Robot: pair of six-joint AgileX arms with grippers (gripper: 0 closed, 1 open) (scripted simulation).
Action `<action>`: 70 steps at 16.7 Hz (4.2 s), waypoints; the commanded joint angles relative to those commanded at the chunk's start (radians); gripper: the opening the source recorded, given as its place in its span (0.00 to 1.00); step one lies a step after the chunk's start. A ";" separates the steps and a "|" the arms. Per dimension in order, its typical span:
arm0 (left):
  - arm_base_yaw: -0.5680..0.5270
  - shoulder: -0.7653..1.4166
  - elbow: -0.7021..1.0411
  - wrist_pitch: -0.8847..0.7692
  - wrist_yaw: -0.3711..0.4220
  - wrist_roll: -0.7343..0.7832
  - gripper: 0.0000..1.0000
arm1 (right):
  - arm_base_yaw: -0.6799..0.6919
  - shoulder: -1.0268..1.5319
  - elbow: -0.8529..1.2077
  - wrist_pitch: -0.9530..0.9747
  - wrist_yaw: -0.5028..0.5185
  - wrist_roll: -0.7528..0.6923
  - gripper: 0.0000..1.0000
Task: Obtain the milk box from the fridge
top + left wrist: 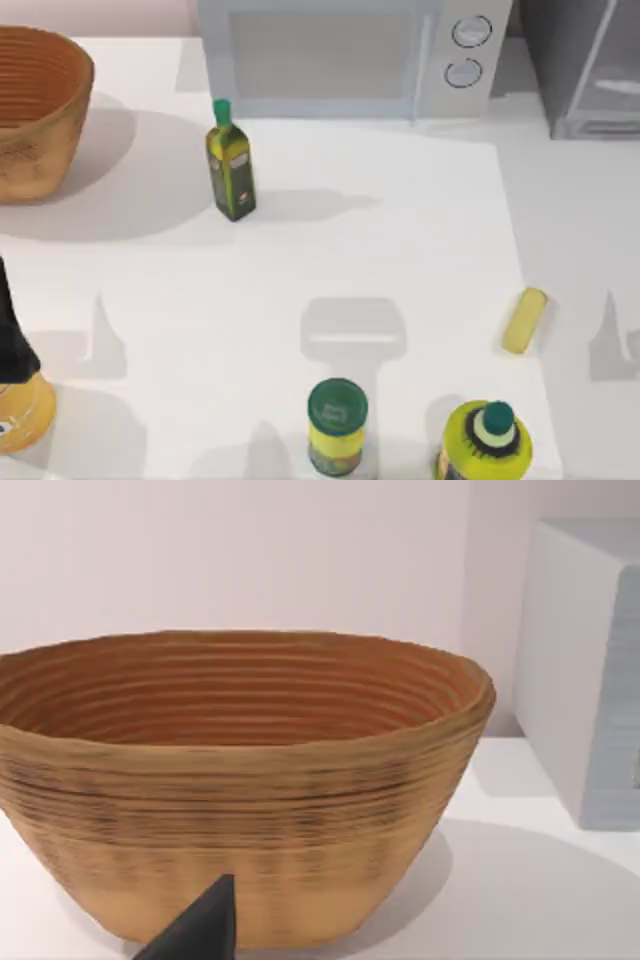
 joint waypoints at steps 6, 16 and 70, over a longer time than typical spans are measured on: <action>0.000 0.000 0.000 0.000 0.000 0.000 1.00 | -0.039 0.104 0.016 0.105 -0.038 -0.003 1.00; 0.000 0.000 0.000 0.000 0.000 0.000 1.00 | -0.294 0.982 0.096 0.882 -0.279 0.002 1.00; 0.000 0.000 0.000 0.000 0.000 0.000 1.00 | -0.207 2.445 1.306 1.140 -0.169 0.007 1.00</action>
